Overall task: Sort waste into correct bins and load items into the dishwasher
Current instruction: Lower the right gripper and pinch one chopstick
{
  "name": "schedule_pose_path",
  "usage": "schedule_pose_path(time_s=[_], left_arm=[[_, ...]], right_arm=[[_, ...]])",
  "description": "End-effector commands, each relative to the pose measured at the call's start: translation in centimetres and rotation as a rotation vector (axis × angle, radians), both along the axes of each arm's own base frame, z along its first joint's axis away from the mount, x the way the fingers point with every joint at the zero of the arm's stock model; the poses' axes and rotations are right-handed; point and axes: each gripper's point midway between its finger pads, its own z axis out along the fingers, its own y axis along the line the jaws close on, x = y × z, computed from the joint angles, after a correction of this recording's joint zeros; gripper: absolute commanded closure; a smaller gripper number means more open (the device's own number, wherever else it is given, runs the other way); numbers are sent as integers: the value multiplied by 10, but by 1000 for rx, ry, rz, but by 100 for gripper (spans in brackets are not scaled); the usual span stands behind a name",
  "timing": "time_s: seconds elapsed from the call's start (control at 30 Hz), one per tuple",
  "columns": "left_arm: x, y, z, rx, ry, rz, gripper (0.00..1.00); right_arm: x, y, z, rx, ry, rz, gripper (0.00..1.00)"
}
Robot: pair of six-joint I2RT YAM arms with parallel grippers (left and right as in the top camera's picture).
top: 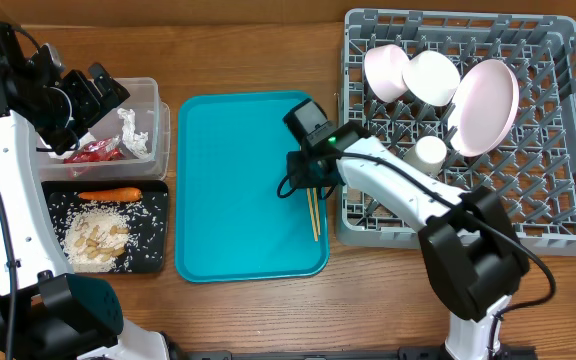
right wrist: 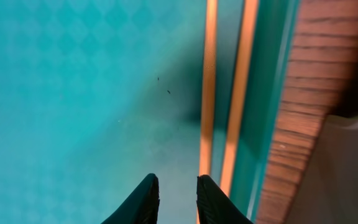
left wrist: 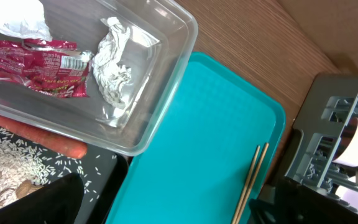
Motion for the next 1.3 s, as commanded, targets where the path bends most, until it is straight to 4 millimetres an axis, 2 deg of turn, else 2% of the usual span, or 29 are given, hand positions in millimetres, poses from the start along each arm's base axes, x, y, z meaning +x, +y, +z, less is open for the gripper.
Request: schedule_pose_path(time_s=[0.0, 0.1, 0.37, 0.93, 0.97, 1.03, 1.1, 1.27], left_arm=[[0, 0, 15, 13, -35, 13, 0], [0, 0, 15, 13, -35, 13, 0], [0, 0, 15, 13, -35, 13, 0], [0, 0, 15, 13, -35, 13, 0], [0, 0, 15, 13, -35, 13, 0], [0, 0, 15, 13, -35, 13, 0], [0, 0, 15, 14, -36, 13, 0], [0, 0, 15, 13, -35, 13, 0]], right_arm=[[10, -1, -15, -58, -24, -38, 76], [12, 0, -24, -64, -21, -38, 74], [15, 5, -23, -37, -31, -68, 74], [6, 14, -24, -69, -52, -61, 76], [6, 14, -24, -70, -52, -61, 78], [7, 11, -26, -79, -54, -84, 90], [7, 8, -27, -89, -58, -98, 96], [7, 9, -27, -85, -56, -96, 96]])
